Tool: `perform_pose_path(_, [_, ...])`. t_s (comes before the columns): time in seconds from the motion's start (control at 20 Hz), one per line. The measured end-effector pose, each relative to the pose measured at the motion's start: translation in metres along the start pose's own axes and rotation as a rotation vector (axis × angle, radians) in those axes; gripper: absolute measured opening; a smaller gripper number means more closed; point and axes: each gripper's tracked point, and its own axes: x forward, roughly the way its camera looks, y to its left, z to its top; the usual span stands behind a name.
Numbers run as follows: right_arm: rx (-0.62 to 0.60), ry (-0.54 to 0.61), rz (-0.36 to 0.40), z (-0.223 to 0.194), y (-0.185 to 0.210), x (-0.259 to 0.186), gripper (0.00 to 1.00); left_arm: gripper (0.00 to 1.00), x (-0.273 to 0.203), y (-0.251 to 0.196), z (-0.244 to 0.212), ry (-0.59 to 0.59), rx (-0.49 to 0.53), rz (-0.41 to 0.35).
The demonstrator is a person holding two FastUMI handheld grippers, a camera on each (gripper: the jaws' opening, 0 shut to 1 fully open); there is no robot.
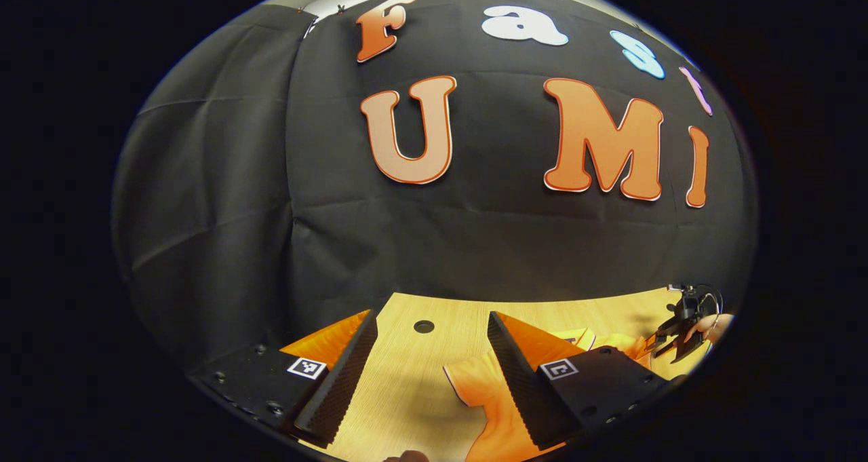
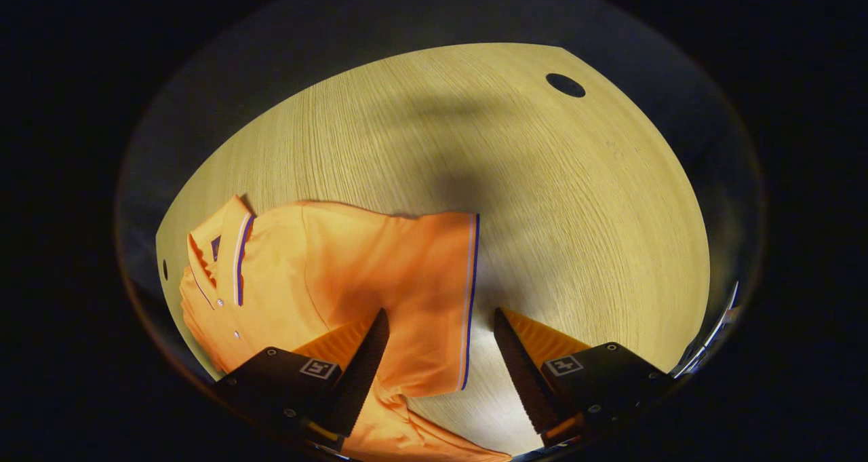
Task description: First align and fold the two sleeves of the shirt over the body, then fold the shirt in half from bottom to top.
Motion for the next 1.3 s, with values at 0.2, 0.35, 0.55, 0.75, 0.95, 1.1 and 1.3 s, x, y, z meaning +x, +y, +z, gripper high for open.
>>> perform_pose_path(0.2, [-0.017,-0.035,-0.021,0.001,0.002,0.001,0.79,0.98,0.004,-0.001,-0.004,0.006,-0.011,-0.008])
perform_pose_path(0.35, [0.001,-0.055,-0.021,0.004,0.007,0.001,0.41,0.98,0.005,0.003,-0.009,0.024,-0.023,-0.005])
perform_pose_path(0.55, [-0.019,-0.107,-0.007,0.006,0.014,0.001,0.04,0.98,0.002,0.017,-0.015,0.035,-0.033,0.012])
perform_pose_path(0.75, [-0.023,-0.118,0.003,0.003,0.015,-0.004,0.04,0.98,-0.002,0.035,-0.021,0.043,-0.036,0.029])
perform_pose_path(0.95, [-0.045,-0.172,-0.003,0.007,0.018,-0.022,0.04,0.98,-0.004,0.048,-0.022,0.044,-0.041,0.028])
perform_pose_path(1.1, [-0.064,-0.223,0.010,0.010,0.027,-0.045,0.04,0.98,-0.007,0.052,-0.022,0.034,-0.043,0.017])
perform_pose_path(1.3, [-0.126,-0.310,-0.008,0.015,0.040,-0.078,0.04,0.98,-0.014,0.058,-0.020,0.018,-0.044,-0.005])
